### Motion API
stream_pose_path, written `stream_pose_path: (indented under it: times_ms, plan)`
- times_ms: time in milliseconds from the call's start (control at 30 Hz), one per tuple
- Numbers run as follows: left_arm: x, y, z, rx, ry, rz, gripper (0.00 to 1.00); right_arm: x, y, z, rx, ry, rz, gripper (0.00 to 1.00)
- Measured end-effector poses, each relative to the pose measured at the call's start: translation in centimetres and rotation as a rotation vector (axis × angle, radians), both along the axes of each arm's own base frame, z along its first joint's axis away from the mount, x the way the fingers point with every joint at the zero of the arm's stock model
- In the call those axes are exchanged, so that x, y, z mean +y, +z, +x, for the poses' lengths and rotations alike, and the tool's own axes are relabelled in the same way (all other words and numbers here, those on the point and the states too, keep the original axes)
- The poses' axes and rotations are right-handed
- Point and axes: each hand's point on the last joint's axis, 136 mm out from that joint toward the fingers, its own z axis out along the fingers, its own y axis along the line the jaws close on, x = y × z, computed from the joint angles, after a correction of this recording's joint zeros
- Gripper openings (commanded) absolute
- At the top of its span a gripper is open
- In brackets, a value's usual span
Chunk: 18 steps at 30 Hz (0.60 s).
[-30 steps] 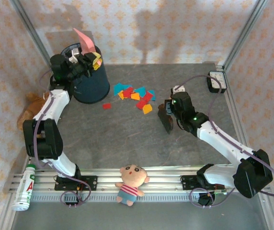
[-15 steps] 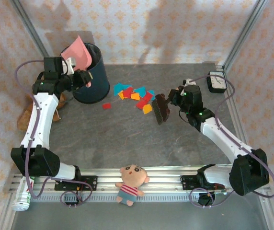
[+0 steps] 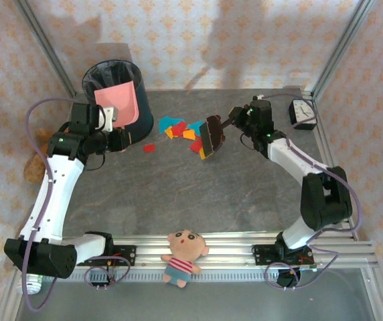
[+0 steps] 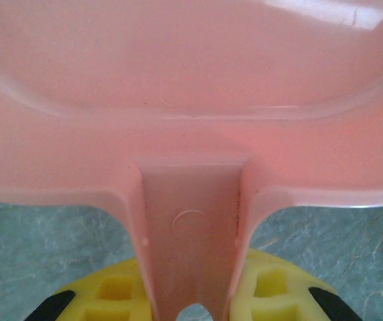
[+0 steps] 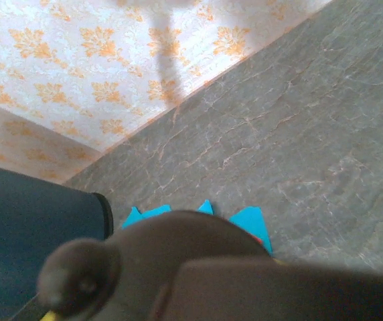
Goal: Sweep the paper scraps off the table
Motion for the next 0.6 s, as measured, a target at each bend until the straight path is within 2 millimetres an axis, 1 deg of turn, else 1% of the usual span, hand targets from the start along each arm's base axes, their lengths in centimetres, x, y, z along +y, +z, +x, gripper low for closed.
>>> stream_pose_path:
  times_ms: [133,333,433,533,600]
  plan:
    - [-0.3,-1.0,-0.6,0.033,-0.012,0.008,0.0,0.8,-1.2,2.2,0.019,0.009,0.028,0.0]
    - [-1.3,-2.4,-1.2,0.069,-0.047,0.01,0.0,2.0,-2.6,4.7,0.042,0.026,0.065,0.0]
    - [-1.5,-2.8,-1.4,0.08,-0.053,0.012,0.0,2.3,-3.8,5.3,0.065,0.025,0.076,0.0]
    - [-1.8,-3.0,-1.5,0.087,-0.064,0.012,0.0,2.3,-5.1,5.4,0.093,0.017,0.076,0.0]
    - [-2.1,-3.3,-1.7,0.093,-0.074,0.014,0.0,2.2,-5.3,5.4,0.098,0.012,0.073,0.0]
